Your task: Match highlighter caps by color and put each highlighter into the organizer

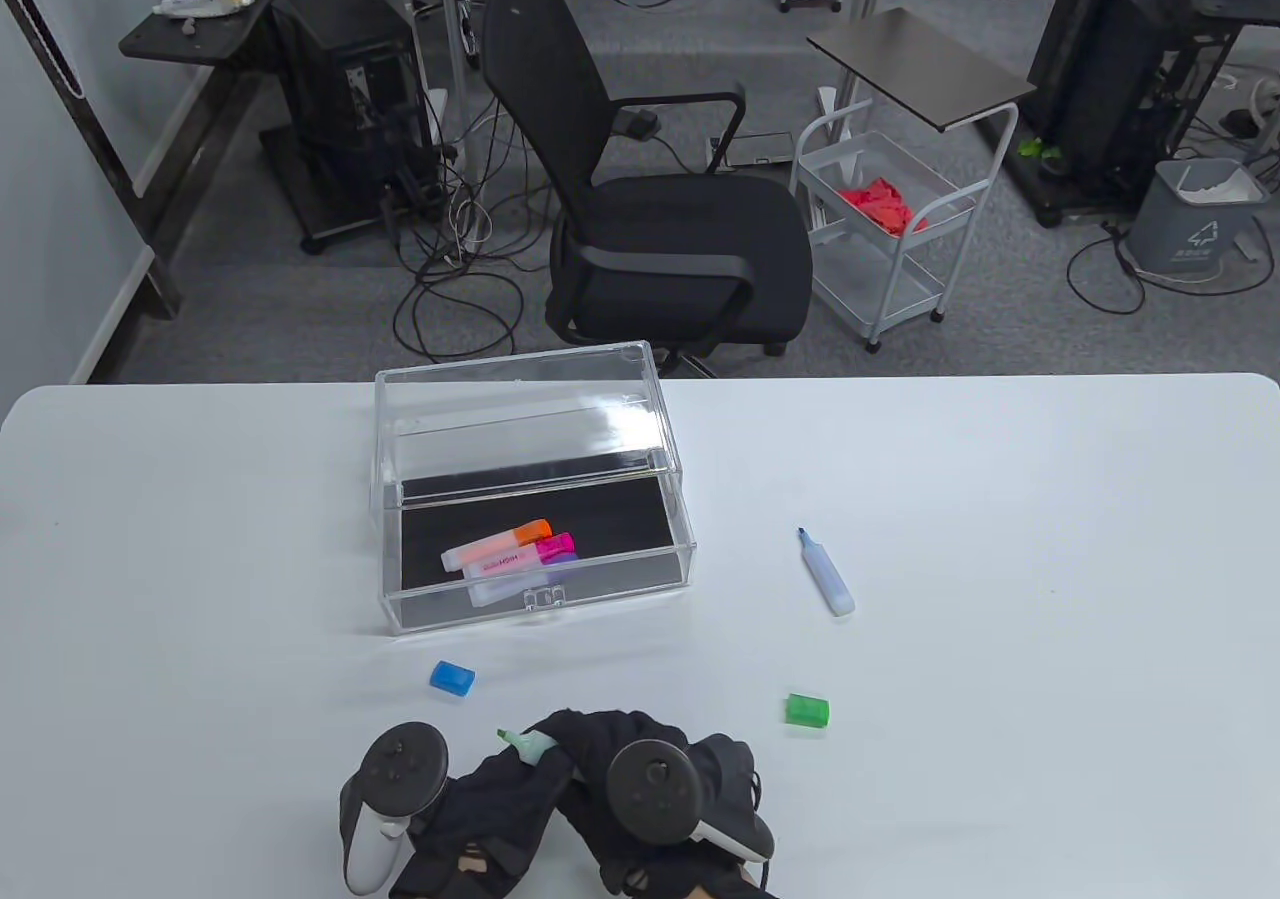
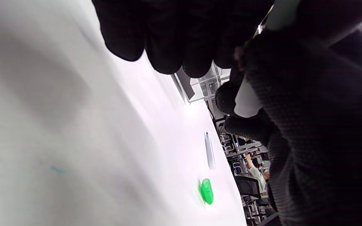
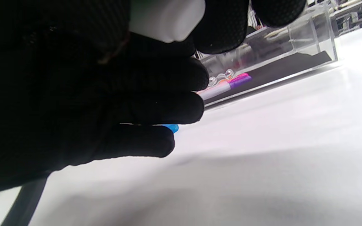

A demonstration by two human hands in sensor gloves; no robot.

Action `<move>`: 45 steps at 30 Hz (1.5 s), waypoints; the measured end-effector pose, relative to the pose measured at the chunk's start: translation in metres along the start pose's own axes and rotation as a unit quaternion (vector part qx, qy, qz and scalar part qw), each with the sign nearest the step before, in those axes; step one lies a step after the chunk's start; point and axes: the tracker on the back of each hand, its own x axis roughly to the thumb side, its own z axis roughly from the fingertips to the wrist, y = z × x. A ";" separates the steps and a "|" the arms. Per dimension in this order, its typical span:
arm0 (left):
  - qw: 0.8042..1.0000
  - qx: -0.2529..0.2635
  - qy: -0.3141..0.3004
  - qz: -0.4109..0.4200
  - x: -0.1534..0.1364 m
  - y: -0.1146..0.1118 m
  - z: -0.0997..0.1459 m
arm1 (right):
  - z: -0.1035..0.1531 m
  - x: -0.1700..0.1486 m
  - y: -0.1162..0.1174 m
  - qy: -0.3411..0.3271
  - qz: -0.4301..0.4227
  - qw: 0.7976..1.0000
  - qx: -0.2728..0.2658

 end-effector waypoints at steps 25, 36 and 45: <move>0.975 0.169 -0.003 -0.146 0.011 0.030 0.013 | 0.030 -0.130 -0.106 0.215 0.108 0.970 0.024; 0.951 0.162 0.019 -0.263 0.015 0.024 0.010 | 0.030 -0.189 -0.067 0.300 0.108 0.941 0.112; 0.947 0.149 0.031 -0.283 0.015 0.024 0.009 | 0.019 -0.207 -0.043 0.332 0.094 0.927 0.147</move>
